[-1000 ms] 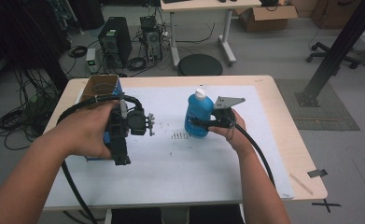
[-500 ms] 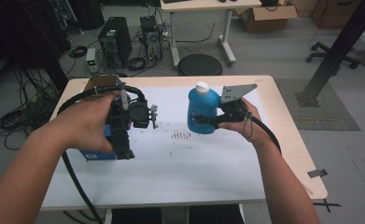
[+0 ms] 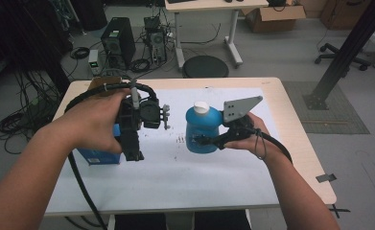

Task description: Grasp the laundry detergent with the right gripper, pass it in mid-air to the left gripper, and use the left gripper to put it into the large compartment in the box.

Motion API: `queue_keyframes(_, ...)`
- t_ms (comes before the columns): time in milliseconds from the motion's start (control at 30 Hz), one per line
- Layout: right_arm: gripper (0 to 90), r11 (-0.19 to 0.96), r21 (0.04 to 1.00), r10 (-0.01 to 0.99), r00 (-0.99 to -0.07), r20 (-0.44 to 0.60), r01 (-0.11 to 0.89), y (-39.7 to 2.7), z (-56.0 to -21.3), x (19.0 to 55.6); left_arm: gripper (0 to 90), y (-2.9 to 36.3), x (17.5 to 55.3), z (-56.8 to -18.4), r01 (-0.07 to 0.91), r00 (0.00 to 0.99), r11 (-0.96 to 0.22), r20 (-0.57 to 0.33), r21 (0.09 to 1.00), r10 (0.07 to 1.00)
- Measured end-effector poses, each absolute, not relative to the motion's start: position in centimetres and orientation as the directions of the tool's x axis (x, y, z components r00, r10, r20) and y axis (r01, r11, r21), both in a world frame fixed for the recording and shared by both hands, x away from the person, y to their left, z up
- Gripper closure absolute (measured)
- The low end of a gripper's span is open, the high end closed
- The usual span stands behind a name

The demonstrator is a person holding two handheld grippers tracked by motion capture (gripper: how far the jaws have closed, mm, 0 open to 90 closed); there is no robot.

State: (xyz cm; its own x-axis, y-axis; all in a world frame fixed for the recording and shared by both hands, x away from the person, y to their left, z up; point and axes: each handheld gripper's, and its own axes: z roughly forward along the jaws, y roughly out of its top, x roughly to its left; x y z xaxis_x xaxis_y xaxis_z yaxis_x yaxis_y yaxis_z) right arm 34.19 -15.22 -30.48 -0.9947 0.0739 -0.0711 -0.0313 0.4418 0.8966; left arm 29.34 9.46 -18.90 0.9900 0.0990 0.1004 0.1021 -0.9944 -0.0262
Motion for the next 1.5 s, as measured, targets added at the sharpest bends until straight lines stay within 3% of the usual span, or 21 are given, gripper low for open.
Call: queue_keyframes(1500,45.8,0.415,0.909,-0.059,-0.998,0.006,-0.019,-7.1,-35.9,31.5,0.3,7.5,29.3,-20.1,0.063,0.996,-0.997,0.072,-0.039,0.06)
